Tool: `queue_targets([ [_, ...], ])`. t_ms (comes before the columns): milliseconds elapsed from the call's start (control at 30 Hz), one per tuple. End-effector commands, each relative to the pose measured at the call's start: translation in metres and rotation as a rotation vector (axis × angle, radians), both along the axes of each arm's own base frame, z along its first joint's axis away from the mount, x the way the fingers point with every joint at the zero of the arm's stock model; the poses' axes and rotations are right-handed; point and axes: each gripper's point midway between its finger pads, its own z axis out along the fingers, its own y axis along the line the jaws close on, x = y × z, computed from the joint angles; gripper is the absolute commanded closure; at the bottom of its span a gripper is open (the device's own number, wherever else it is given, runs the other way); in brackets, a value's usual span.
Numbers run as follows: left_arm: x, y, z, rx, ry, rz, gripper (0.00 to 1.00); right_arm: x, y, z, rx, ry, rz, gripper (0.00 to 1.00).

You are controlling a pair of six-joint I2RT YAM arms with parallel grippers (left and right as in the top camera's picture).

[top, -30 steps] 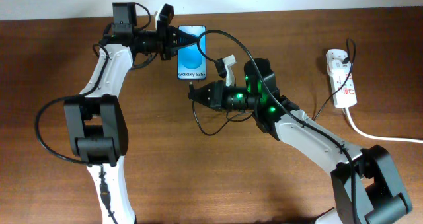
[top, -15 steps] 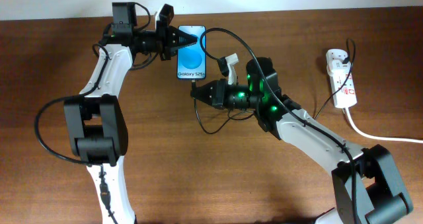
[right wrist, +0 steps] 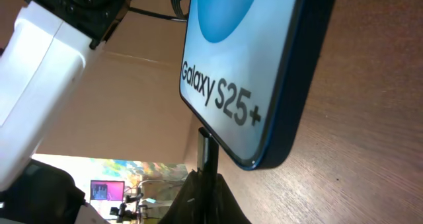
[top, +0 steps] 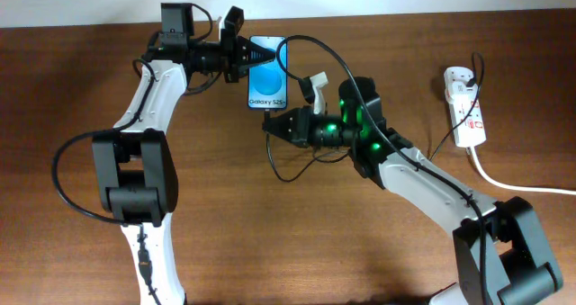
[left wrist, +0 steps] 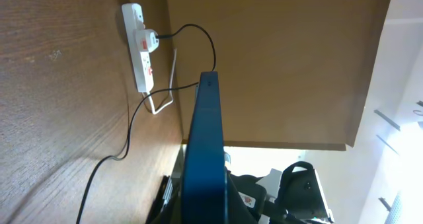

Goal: Plug charger to phone and switch on socket

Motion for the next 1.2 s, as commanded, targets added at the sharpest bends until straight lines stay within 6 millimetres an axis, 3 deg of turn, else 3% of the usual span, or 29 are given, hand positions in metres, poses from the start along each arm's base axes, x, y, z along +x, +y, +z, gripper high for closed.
queue_targets([
  [0,-0.008,-0.007,0.011,-0.033,-0.009,-0.046,1.0,0.027,-0.023,0.003,0.001,-0.036,-0.095,0.96],
  [67,-0.008,-0.007,0.011,-0.033,-0.009,-0.046,1.0,0.034,-0.025,0.01,0.014,-0.074,-0.118,0.96],
  [300,-0.009,-0.01,0.011,-0.033,-0.009,-0.053,1.0,0.053,-0.035,0.006,-0.024,-0.093,-0.235,0.96],
  [433,-0.01,-0.011,0.011,-0.033,-0.009,-0.054,1.0,0.051,-0.035,0.007,-0.027,-0.114,-0.214,0.96],
  [500,-0.008,-0.007,0.011,-0.033,-0.009,-0.046,1.0,0.048,-0.042,0.003,-0.035,-0.098,-0.184,0.8],
  [733,-0.003,0.004,0.009,-0.031,-0.157,-0.027,1.0,0.041,-0.099,-0.022,-0.159,-0.051,-0.175,0.62],
  [833,-0.003,0.004,-0.017,0.044,-0.111,0.015,1.0,0.041,-0.113,-0.033,-0.258,-0.031,-0.209,0.59],
  [933,0.0,0.01,-0.064,0.2,-0.059,0.092,1.0,0.043,-0.13,-0.037,-0.434,-0.023,-0.231,0.59],
  [1067,0.004,0.024,-0.101,0.404,-0.035,0.16,1.0,0.045,-0.148,-0.029,-0.582,-0.015,-0.261,0.59],
  [1167,-0.006,0.032,-0.12,0.512,-0.041,0.141,1.0,0.043,-0.149,-0.036,-0.634,-0.008,-0.274,0.59],
])
